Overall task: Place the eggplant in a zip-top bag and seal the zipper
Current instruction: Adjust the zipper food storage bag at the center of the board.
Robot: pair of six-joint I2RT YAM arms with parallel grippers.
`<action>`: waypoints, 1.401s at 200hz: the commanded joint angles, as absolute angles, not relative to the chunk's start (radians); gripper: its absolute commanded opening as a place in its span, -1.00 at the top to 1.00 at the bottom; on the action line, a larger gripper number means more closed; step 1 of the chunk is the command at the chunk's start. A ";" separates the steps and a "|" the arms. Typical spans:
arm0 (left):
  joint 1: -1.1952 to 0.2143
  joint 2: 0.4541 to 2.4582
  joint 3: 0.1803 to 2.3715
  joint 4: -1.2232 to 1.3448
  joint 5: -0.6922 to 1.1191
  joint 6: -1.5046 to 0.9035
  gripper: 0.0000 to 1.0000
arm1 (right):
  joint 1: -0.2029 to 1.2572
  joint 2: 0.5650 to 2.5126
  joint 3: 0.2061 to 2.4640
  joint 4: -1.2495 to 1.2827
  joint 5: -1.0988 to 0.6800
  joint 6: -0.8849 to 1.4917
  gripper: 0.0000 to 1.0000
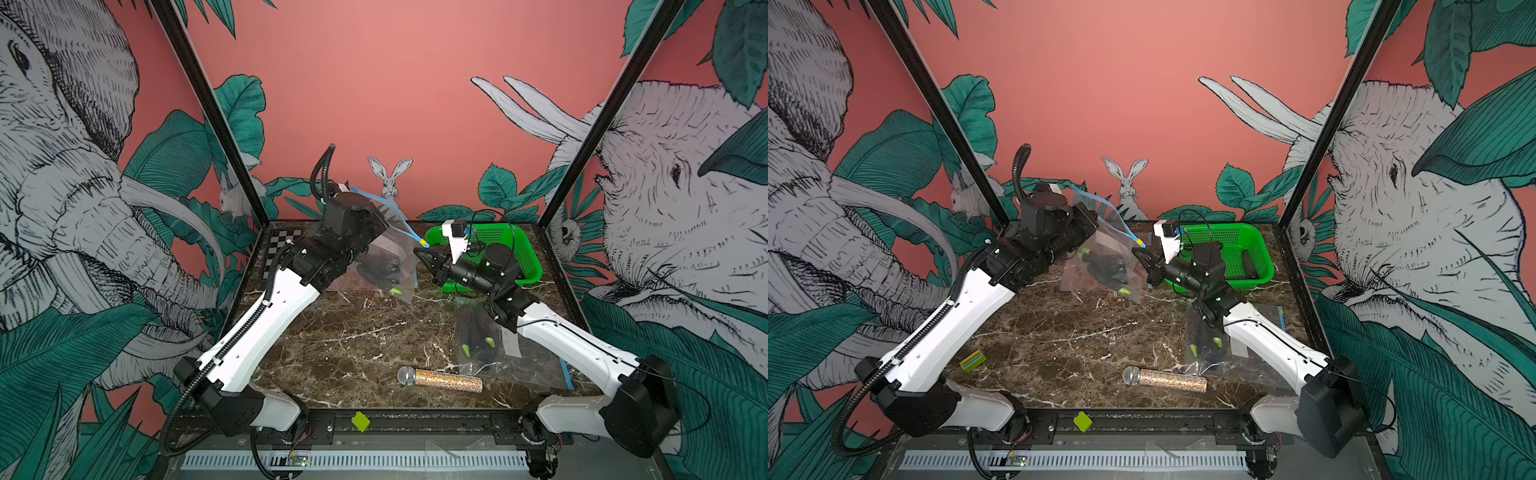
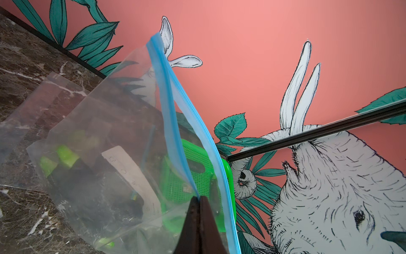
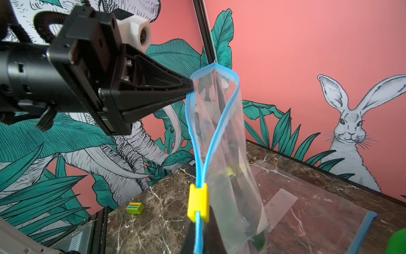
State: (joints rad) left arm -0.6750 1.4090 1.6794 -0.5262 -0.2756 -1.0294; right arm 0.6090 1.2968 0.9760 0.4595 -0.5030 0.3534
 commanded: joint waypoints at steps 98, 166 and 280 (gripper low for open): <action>-0.670 1.335 1.675 -0.457 -0.203 -0.820 -0.09 | 0.544 1.287 1.363 -0.162 -0.671 0.090 1.00; -0.669 1.319 1.806 -0.545 0.098 -0.230 -0.22 | 0.511 1.373 1.601 -0.569 -0.762 -0.110 1.00; -0.621 1.445 2.021 -0.900 0.791 0.325 -0.32 | 0.505 1.406 1.761 -0.819 -0.772 -0.239 1.00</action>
